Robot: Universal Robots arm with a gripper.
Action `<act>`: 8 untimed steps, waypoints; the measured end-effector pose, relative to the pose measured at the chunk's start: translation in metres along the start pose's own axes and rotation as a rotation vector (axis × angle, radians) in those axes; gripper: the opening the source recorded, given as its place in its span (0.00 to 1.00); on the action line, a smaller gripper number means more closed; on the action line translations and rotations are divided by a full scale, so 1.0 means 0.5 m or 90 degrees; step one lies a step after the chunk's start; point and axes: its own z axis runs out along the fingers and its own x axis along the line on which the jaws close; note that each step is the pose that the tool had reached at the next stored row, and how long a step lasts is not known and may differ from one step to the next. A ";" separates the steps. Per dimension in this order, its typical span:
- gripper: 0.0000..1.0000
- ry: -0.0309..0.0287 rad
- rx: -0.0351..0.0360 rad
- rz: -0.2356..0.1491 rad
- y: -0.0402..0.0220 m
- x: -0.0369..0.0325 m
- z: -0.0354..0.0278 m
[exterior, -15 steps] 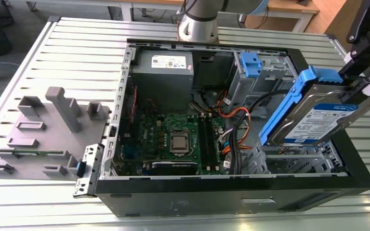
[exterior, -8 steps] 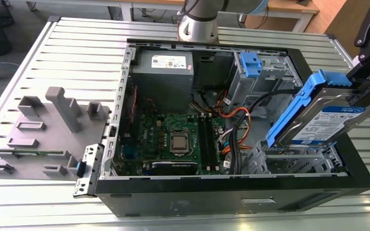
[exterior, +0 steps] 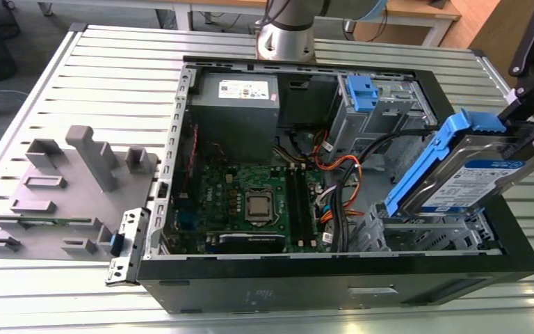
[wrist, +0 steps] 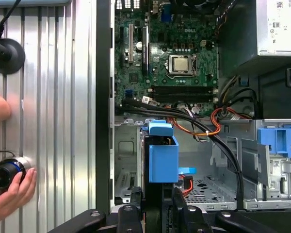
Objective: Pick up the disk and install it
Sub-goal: 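Insert the disk into the insertion slot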
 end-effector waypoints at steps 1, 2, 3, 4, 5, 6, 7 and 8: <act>0.35 0.0000 0.0000 0.000 0.000 0.000 0.002; 0.35 0.0000 0.0000 0.000 0.000 0.000 0.005; 0.35 0.0000 0.0000 0.000 0.000 0.000 0.008; 0.35 0.0000 0.0000 0.000 -0.001 0.000 0.011; 0.35 0.0000 0.0000 0.000 -0.001 0.001 0.012; 0.35 0.0000 0.0000 0.000 -0.001 0.001 0.012; 0.35 0.0000 0.0000 0.000 -0.001 0.001 0.013; 0.35 0.0000 0.0000 0.000 -0.001 0.001 0.013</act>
